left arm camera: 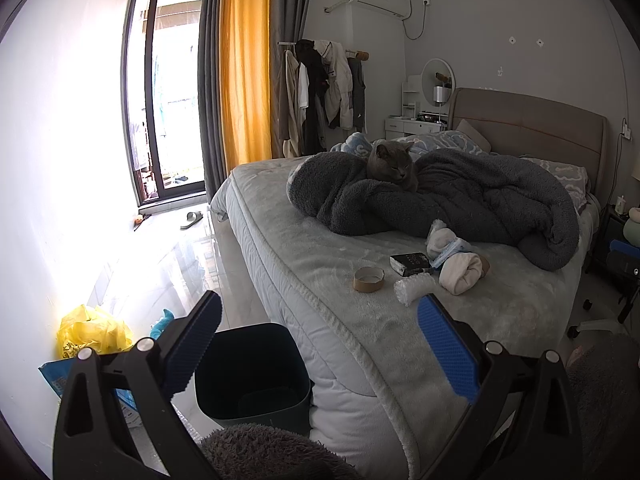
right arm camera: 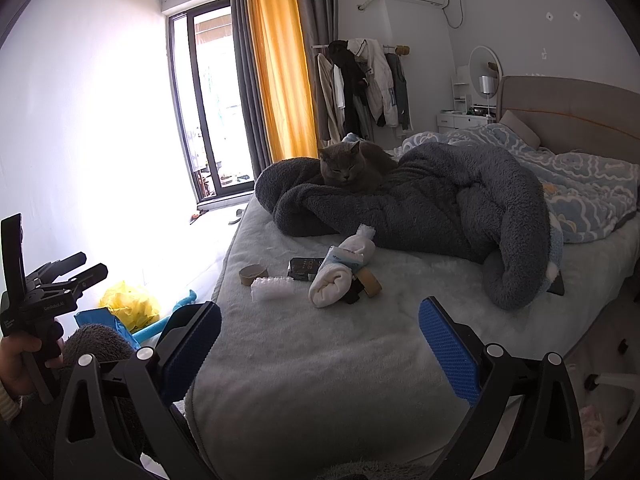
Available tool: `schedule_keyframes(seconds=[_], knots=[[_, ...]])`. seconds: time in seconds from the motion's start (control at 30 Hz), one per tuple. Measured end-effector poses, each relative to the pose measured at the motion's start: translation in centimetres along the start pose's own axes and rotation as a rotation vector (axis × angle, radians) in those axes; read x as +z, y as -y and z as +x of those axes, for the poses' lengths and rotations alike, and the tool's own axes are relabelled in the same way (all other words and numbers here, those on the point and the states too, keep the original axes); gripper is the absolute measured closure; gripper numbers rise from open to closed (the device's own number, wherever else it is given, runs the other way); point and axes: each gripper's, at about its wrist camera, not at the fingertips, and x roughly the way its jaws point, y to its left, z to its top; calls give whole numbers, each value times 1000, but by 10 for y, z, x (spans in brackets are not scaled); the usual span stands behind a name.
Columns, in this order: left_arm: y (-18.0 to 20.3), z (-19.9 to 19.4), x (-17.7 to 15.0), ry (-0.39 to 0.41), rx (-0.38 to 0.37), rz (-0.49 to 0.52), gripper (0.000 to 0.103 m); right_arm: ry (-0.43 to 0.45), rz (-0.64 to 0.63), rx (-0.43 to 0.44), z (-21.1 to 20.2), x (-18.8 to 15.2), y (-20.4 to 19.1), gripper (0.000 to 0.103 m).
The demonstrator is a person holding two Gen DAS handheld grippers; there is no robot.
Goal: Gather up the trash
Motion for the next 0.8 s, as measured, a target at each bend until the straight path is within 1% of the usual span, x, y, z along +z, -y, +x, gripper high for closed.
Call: schedule_keyframes(seconds=[0.03,0.63,0.8], knots=[[-1,2,4,-2,0,1,3,-1,0,0,0,0,0,3],[-1,3,4,-4,0,2,3,-3,0,0,0,0,1,3],[4,5,-2,-10,11,11,3,-4,1,0,1,0,1,3]])
